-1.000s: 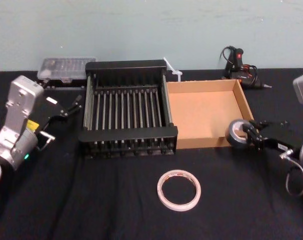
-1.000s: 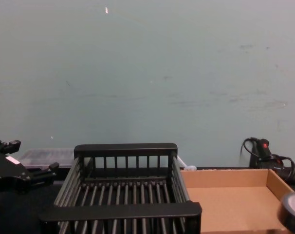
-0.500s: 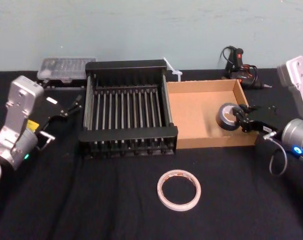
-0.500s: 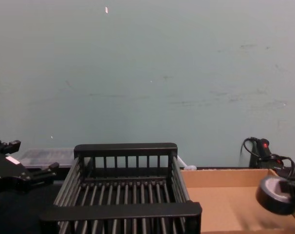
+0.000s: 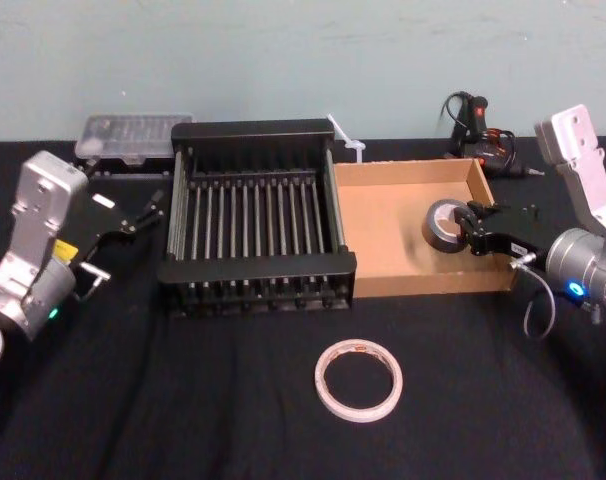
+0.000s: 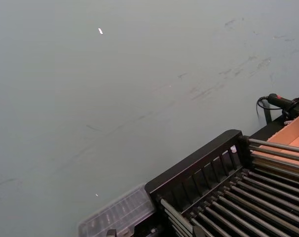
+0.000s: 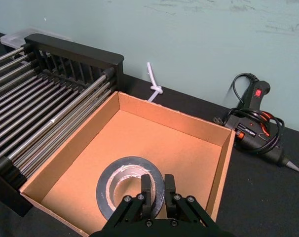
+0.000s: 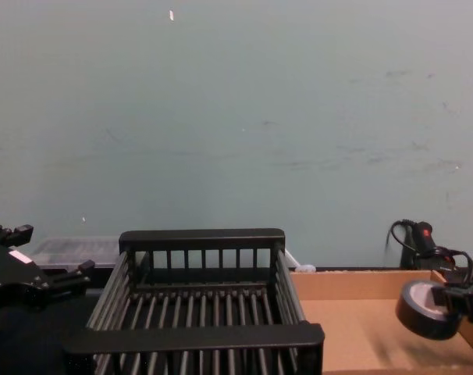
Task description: Pick up the white tape and place it into the black box , Pick up the silver tape and place it into the brown box.
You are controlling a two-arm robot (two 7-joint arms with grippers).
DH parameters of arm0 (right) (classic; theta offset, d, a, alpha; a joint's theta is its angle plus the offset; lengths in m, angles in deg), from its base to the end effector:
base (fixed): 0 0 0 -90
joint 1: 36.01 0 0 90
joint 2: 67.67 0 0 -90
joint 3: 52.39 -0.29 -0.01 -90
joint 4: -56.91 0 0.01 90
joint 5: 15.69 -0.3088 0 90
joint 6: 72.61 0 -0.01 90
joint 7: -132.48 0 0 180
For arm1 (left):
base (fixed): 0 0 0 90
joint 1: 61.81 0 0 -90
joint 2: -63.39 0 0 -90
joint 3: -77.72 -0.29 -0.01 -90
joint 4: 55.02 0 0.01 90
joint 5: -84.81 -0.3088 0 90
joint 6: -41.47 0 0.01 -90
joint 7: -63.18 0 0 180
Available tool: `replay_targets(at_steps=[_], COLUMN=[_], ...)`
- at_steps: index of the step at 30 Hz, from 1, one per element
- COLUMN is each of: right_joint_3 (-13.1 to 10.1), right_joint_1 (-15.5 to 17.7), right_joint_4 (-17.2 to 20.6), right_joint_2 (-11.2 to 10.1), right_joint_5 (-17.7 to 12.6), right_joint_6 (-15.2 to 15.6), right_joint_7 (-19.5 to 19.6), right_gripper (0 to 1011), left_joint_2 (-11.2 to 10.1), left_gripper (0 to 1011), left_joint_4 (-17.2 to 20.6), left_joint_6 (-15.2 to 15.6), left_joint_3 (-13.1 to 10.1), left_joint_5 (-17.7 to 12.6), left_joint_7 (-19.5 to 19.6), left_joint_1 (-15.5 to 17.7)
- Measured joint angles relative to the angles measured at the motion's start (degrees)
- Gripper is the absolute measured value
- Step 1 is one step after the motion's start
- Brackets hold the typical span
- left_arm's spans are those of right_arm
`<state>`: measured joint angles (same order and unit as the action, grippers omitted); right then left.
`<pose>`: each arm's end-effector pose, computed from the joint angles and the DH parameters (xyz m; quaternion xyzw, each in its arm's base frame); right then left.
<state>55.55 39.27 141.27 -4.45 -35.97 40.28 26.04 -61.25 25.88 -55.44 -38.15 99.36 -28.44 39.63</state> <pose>0.3863 -0.0603 -0.2548 -0.1858 0.0816 -0.5063 0.8381 0.3581 0.0826 -0.3023 0.1414 -0.1325 0.5799 0.7913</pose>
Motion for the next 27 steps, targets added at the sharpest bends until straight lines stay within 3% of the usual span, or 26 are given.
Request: replay_targets(at_steps=[15, 27], right_joint_3=[-0.05, -0.05], right_joint_1=[0.22, 0.28], right_joint_4=[0.4, 0.5], right_joint_2=[-0.28, -0.35], right_joint_5=[-0.21, -0.33], right_joint_6=[0.01, 0.06], right_joint_7=[-0.09, -0.15], right_gripper=[181, 539], left_joint_2=[0.0, 0.0], left_gripper=[1001, 1001], left_joint_4=[0.0, 0.0], left_joint_6=[0.0, 0.0], left_joint_3=[0.0, 0.0], left_joint_5=[0.0, 0.0], left_joint_7=[0.0, 0.0], left_joint_1=[0.0, 0.0])
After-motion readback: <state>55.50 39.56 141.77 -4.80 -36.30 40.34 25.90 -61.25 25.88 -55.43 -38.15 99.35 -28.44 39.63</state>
